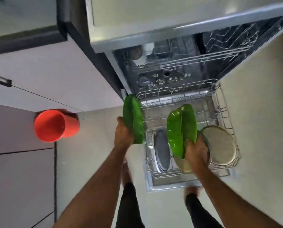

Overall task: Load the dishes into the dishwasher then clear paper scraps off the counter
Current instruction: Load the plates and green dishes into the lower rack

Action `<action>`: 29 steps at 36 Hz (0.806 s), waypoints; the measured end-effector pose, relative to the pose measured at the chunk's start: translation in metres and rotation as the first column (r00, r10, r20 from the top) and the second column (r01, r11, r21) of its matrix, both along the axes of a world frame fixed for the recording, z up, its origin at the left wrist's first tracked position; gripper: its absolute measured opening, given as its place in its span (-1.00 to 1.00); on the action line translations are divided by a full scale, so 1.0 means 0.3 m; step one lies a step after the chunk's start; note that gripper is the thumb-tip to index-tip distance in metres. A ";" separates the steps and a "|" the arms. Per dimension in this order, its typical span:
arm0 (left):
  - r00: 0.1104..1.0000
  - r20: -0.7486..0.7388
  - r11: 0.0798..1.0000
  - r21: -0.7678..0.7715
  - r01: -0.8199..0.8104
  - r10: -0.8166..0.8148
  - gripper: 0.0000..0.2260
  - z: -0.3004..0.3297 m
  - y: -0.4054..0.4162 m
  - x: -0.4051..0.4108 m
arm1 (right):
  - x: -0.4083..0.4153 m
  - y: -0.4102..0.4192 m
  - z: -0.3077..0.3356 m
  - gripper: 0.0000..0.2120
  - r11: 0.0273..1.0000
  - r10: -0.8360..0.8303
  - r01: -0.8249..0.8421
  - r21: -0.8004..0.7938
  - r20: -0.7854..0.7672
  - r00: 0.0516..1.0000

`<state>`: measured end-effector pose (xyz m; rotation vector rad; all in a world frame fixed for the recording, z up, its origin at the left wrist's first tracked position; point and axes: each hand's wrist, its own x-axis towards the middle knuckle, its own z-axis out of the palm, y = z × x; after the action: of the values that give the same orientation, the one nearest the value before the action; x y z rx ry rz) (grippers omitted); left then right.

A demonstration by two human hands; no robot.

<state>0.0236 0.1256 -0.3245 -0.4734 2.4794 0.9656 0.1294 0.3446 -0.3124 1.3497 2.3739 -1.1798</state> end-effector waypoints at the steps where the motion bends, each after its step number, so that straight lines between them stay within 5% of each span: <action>1: 1.000 0.006 1.000 -0.012 -0.010 0.011 -0.83 -0.031 0.021 -0.006 | -0.013 0.018 -0.036 -0.52 1.000 0.014 -0.014 -0.011 -0.011 1.000; 9: 0.997 0.029 0.997 0.012 -0.074 0.073 -0.85 -0.249 0.175 -0.087 | -0.109 0.141 -0.232 -0.59 0.983 0.181 -0.183 -0.016 -0.074 0.981; 14: 0.995 0.025 0.995 0.015 -0.098 0.097 -0.76 -0.332 0.228 -0.131 | -0.134 0.165 -0.301 -0.73 0.987 0.136 -0.150 -0.066 -0.176 0.975; 29: 0.999 0.048 0.997 -0.078 -0.007 0.011 -0.69 -0.545 0.231 -0.165 | -0.188 0.188 -0.445 -0.62 0.988 0.103 -0.124 -0.090 -0.210 0.972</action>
<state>-0.0258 0.1948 -0.4881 -0.5278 2.4804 0.8529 0.0730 0.4009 -0.4458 1.0922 2.4492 -1.4480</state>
